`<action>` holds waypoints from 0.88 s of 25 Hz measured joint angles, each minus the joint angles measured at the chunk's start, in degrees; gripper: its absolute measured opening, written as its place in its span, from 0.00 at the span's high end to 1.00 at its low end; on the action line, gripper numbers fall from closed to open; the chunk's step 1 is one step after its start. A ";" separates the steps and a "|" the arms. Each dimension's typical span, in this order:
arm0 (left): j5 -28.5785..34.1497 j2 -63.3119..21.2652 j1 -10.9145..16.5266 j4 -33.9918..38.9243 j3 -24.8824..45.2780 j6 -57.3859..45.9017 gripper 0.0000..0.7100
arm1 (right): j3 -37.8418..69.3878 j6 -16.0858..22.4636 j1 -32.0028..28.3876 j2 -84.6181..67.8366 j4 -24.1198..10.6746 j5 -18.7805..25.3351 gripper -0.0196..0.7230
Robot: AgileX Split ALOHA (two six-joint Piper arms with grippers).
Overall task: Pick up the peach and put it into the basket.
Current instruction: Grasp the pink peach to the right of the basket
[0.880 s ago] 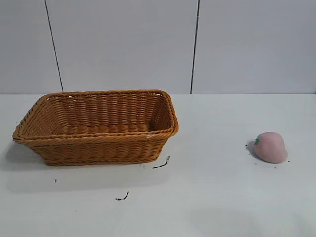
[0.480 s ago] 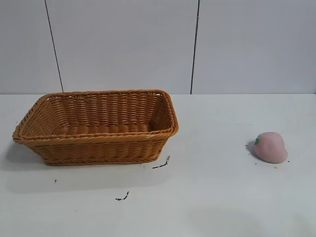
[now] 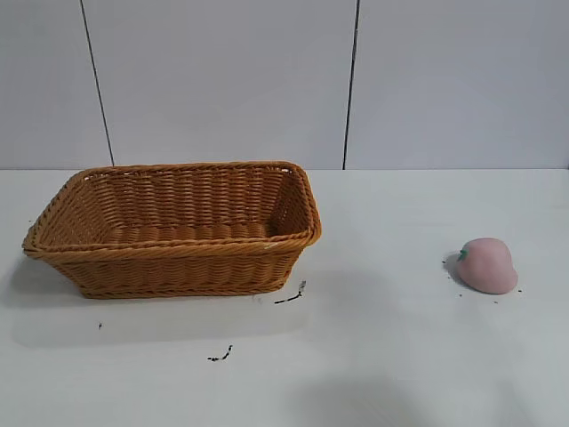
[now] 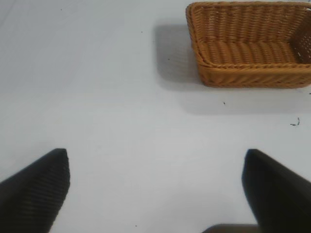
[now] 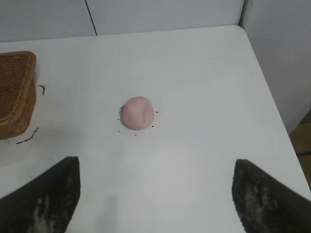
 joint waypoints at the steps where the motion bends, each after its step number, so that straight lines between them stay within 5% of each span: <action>1: 0.00 0.00 0.00 0.00 0.00 0.00 0.02 | -2.17 0.00 0.00 4.97 0.31 0.11 0.18; 9: 0.00 0.00 0.00 0.00 0.00 0.00 0.02 | -20.67 -2.65 0.15 40.10 2.39 2.75 0.18; 13: 0.00 0.00 0.00 0.00 0.00 0.00 0.02 | -27.60 -6.22 1.77 53.04 3.16 0.44 0.18; 22: 0.00 0.00 0.00 0.00 0.00 0.00 0.02 | -32.02 -7.27 2.47 73.57 3.53 -5.86 0.18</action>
